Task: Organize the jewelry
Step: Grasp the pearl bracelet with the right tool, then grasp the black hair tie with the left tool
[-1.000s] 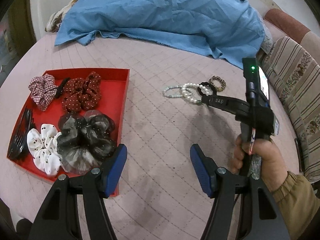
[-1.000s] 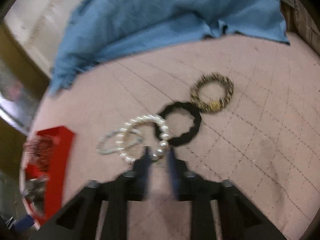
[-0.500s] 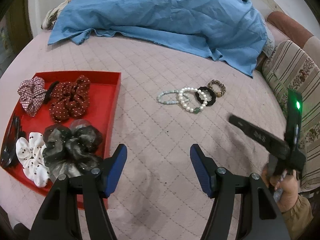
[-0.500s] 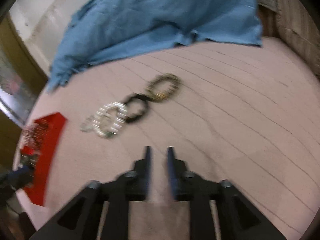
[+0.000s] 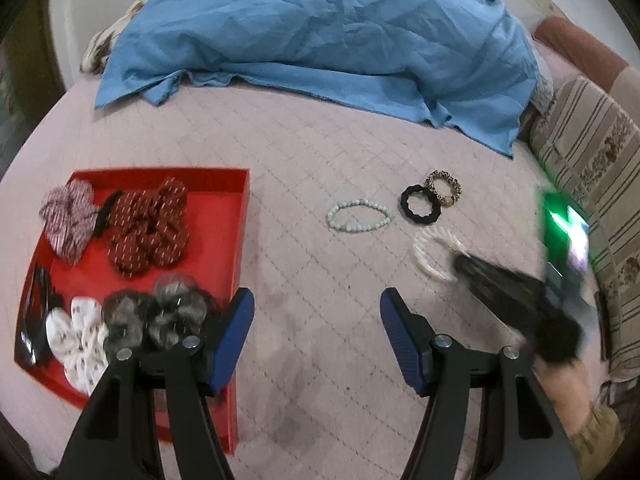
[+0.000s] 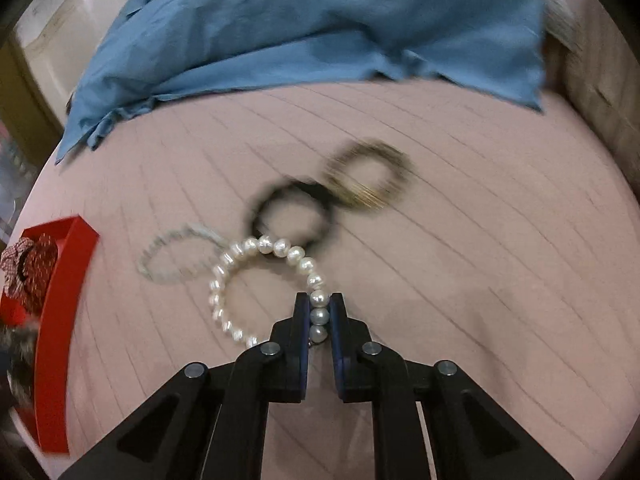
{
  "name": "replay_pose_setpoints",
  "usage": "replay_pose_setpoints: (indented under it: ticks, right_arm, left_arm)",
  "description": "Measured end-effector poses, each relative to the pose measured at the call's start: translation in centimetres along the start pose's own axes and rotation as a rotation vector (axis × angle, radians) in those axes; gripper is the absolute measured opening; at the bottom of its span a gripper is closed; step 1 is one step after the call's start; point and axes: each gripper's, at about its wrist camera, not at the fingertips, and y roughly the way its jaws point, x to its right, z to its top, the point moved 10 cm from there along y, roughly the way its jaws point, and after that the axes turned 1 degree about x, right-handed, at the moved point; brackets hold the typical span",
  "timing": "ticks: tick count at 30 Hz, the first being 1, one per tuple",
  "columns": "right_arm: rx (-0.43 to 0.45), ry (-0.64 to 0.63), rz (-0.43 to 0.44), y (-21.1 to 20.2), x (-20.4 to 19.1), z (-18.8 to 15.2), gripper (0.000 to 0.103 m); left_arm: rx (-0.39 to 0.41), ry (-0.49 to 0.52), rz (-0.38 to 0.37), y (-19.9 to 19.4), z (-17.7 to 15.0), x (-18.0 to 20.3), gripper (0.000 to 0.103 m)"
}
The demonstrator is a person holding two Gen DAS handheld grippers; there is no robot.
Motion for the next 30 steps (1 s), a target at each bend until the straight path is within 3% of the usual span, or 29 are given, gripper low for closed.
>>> replay_pose_setpoints:
  ticks: [2,5,8,10,12,15,22,29,30]
  right_arm:
    - [0.008,0.004,-0.022,-1.6,3.0,-1.5,0.01]
    - [0.052,-0.014,-0.138,-3.7,7.7,-2.8,0.01]
    - [0.104,0.022,-0.104,-4.3,10.4,-3.0,0.01]
    - [0.125,0.035,-0.083,-4.2,10.5,-2.6,0.011]
    - [0.136,0.034,-0.072,-4.0,10.4,-2.3,0.013]
    - [0.143,0.043,-0.022,-3.8,10.3,-1.9,0.015]
    - [0.134,0.08,0.07,-2.9,10.4,-0.8,0.015]
    - [0.117,0.035,0.108,-2.0,9.3,-0.3,0.017]
    - [0.115,0.025,0.111,-2.0,9.1,-0.3,0.016]
  left_arm:
    - [-0.003,0.039,0.01,0.7,0.7,0.8,0.064]
    - [-0.01,0.072,-0.015,1.8,1.7,2.7,0.064]
    - [-0.031,0.092,-0.063,3.7,3.1,5.6,0.064]
    - [-0.026,0.1,-0.085,5.2,4.1,7.2,0.06]
    - [-0.042,0.111,-0.088,7.3,5.2,8.6,0.047]
    - [-0.082,0.083,-0.114,10.2,6.3,9.8,0.039]
    - [-0.155,0.124,-0.077,16.0,7.1,10.8,0.037]
    - [-0.109,0.226,-0.011,16.8,7.4,11.9,0.036]
    - [-0.1,0.245,0.007,16.7,7.3,12.0,0.025]
